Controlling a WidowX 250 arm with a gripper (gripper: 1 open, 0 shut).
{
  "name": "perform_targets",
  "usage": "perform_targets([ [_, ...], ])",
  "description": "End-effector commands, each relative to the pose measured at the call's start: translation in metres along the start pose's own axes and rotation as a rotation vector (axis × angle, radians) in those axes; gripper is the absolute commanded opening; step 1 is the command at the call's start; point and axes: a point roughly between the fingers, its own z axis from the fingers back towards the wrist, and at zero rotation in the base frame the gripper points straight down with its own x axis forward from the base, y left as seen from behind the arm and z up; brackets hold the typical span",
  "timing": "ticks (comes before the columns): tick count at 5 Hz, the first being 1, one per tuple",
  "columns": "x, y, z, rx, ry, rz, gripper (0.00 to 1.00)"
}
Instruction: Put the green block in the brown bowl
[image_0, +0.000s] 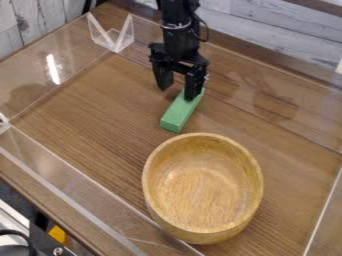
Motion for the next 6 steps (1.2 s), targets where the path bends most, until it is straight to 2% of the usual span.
perform_targets([
  [1,-0.003,0.006,-0.012,0.022,0.039,-0.093,1.00],
  [3,0.001,0.007,-0.018,0.032,0.071,-0.199,1.00],
  [5,-0.012,0.005,-0.021,0.024,0.093,-0.094,1.00],
  [6,-0.016,-0.004,-0.012,0.025,0.107,-0.092,1.00],
])
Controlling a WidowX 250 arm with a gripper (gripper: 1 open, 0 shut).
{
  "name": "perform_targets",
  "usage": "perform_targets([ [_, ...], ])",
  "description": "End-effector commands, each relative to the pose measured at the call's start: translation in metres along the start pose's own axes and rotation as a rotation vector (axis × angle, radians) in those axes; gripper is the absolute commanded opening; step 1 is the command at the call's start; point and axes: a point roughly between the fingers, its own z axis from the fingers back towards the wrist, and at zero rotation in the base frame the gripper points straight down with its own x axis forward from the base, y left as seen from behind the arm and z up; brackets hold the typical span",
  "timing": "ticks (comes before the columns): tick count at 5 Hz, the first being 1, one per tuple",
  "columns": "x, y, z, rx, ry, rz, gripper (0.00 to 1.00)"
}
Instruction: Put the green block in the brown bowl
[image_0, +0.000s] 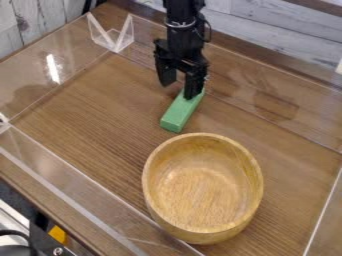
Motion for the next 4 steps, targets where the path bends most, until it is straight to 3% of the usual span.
perform_targets([
  [1,-0.016,-0.011,-0.002,0.001,0.068,-0.009,1.00],
  [2,-0.019,-0.020,0.007,0.001,0.081,-0.006,1.00],
  [4,-0.023,-0.024,-0.005,0.008,0.103,-0.060,1.00],
])
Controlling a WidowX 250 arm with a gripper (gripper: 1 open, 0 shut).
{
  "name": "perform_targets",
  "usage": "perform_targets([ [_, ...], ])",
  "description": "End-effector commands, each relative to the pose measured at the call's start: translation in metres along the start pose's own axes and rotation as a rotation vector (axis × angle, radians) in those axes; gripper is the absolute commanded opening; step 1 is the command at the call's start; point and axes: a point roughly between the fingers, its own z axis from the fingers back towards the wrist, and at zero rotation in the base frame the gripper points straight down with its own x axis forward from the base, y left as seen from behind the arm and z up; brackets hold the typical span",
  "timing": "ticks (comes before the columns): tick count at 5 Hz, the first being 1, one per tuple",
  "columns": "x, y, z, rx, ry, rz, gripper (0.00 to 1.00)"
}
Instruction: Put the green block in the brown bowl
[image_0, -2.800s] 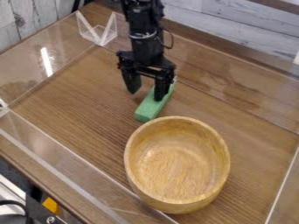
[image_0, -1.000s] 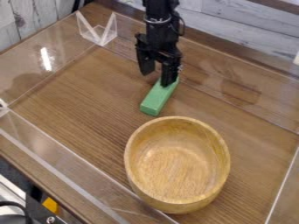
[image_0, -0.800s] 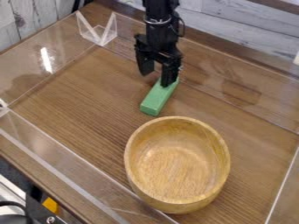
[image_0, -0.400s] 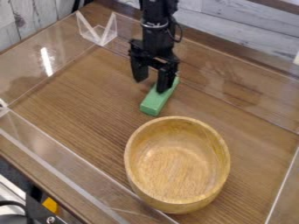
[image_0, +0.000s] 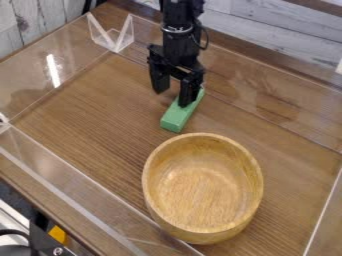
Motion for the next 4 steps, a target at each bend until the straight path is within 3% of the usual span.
perform_targets([
  [1,-0.008,-0.006,-0.013,0.009,0.045,-0.064,1.00],
  [4,-0.005,-0.020,-0.022,0.007,0.069,-0.123,1.00],
])
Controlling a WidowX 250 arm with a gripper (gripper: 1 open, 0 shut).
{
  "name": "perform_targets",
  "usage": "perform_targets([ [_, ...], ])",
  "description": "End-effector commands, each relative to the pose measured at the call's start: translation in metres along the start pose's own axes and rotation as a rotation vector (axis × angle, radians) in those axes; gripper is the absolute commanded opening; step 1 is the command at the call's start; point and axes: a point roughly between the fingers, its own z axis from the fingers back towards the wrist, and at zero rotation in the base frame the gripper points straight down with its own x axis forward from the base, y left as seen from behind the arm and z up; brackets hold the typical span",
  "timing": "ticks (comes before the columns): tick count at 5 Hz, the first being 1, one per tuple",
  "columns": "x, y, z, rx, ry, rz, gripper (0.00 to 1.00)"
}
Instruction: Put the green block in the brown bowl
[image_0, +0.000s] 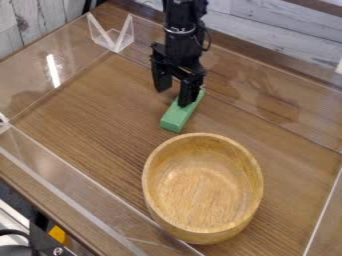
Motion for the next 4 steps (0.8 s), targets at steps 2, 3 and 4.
perform_targets([
  [2,0.002,-0.017,-0.024,-0.027,0.081,-0.087,1.00],
  [3,0.008,-0.020,-0.025,-0.033,0.084,-0.095,1.00],
  [4,0.010,-0.016,-0.013,-0.051,0.085,-0.004,0.00],
])
